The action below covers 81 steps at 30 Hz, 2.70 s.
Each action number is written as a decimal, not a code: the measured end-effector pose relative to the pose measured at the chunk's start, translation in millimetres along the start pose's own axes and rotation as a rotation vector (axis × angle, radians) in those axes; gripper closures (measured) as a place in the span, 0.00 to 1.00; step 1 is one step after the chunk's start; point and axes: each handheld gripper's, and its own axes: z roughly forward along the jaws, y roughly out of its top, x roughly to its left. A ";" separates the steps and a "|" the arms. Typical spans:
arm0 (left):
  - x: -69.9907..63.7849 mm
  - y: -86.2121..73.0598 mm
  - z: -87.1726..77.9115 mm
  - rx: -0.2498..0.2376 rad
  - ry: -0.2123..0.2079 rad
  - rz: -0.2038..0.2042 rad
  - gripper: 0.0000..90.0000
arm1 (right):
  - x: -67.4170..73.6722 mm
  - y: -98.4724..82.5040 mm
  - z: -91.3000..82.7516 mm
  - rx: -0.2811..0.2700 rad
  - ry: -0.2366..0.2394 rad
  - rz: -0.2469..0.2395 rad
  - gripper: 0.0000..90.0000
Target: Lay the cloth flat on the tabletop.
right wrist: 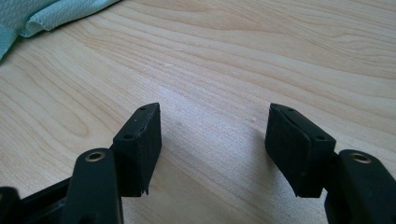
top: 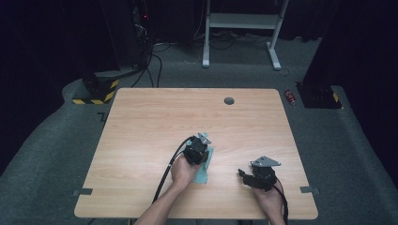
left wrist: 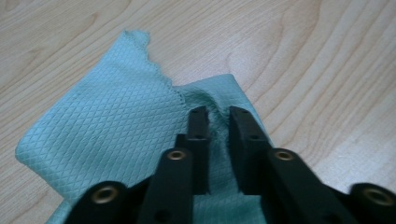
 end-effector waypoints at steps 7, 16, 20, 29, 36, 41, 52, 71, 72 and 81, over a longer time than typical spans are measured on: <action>3.1 -0.7 -10.9 -0.017 -0.015 0.019 0.99 | 0.0 0.0 0.0 0.000 0.000 0.000 0.40; 12.5 -2.2 -24.2 -0.070 -0.042 -0.025 0.99 | -0.2 0.0 0.0 0.000 0.001 -0.001 0.40; 26.0 -8.1 -46.8 -0.127 -0.030 -0.048 0.99 | 0.0 0.0 0.0 0.000 0.001 0.000 0.40; 67.9 -36.7 -85.4 -0.194 0.016 -0.164 0.99 | 0.1 0.0 0.1 0.000 0.000 -0.001 0.40; 86.1 -60.1 -86.4 -0.165 0.030 -0.230 0.98 | 0.2 0.0 0.1 0.000 -0.001 -0.001 0.40; 94.7 -72.3 -78.1 -0.124 0.063 -0.246 0.98 | 0.2 0.0 0.1 0.000 -0.001 -0.001 0.40; 107.3 -79.7 -57.6 -0.016 0.107 -0.265 0.96 | 0.2 0.0 0.1 0.000 -0.001 -0.001 0.40; 30.8 -52.8 -63.8 -0.050 0.021 0.009 0.55 | 0.2 0.1 0.1 0.000 -0.001 -0.001 0.40; 30.8 -52.8 -63.8 -0.050 0.021 0.009 0.56 | 0.2 0.1 0.1 0.000 -0.001 -0.001 0.40; 26.8 -52.2 -51.2 0.014 0.015 0.042 0.87 | 0.2 0.0 0.1 0.000 -0.001 -0.001 0.40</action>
